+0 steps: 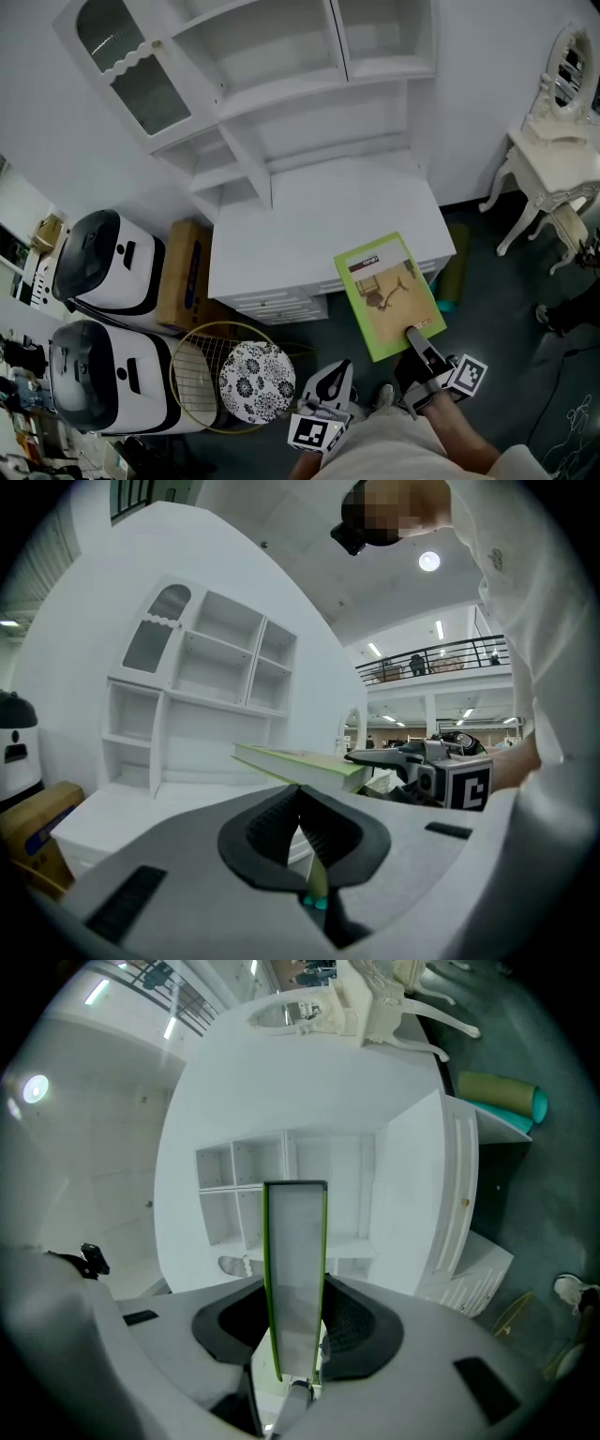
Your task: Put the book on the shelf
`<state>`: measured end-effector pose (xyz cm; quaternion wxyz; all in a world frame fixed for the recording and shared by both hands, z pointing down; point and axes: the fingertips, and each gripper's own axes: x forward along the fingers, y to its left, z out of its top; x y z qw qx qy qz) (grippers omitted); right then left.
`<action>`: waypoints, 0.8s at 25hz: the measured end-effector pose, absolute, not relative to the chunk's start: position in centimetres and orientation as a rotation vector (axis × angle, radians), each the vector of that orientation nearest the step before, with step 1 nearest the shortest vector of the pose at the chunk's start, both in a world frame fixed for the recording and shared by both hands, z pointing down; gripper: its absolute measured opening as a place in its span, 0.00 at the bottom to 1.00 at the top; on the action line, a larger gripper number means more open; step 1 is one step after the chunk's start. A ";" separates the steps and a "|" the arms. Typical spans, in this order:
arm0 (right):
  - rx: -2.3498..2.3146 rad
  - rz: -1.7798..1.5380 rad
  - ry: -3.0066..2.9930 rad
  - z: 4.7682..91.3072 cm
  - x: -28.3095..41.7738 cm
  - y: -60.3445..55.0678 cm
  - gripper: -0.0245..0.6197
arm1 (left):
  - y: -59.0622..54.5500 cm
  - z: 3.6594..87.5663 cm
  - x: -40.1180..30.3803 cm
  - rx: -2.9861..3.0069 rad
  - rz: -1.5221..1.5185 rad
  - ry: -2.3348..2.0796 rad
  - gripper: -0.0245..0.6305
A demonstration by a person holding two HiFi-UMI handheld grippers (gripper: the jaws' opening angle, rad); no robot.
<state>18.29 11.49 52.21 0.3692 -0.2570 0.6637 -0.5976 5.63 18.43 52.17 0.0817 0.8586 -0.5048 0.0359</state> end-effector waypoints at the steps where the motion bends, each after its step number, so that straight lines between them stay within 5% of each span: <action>1: -0.663 -1.534 1.700 52.2 18.0 11.2 0.28 | 17.9 52.1 5.4 2.572 0.104 -1.504 0.04; 20: -0.686 -1.509 1.677 51.2 9.5 4.0 0.28 | 9.2 51.0 -3.1 2.656 0.099 -1.432 0.04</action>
